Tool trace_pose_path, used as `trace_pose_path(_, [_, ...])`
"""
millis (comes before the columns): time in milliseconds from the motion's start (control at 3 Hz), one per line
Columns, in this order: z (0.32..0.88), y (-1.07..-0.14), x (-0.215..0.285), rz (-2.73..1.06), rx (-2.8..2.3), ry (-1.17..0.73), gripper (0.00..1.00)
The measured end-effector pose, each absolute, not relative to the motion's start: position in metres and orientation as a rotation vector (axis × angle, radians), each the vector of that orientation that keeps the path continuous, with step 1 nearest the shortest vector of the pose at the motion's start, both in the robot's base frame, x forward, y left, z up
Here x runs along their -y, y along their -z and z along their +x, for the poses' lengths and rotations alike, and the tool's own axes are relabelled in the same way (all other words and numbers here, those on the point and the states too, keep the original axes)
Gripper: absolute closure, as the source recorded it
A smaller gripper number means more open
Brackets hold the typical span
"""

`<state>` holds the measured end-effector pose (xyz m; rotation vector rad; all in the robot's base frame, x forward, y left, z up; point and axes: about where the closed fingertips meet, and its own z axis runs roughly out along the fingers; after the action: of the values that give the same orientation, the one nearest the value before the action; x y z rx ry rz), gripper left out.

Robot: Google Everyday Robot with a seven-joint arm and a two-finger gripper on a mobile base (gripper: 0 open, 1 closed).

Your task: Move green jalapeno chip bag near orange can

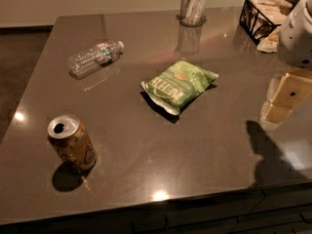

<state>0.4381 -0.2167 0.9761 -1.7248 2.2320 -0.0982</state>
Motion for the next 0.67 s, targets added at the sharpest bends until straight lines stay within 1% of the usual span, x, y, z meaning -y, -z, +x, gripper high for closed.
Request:
trace_pose_path(333, [0.438, -0.976, 0.217, -1.724, -2.231, 0.099, 0.0])
trace_pose_path(667, [0.463, -0.972, 0.203, -1.719, -2.215, 0.075, 0.0])
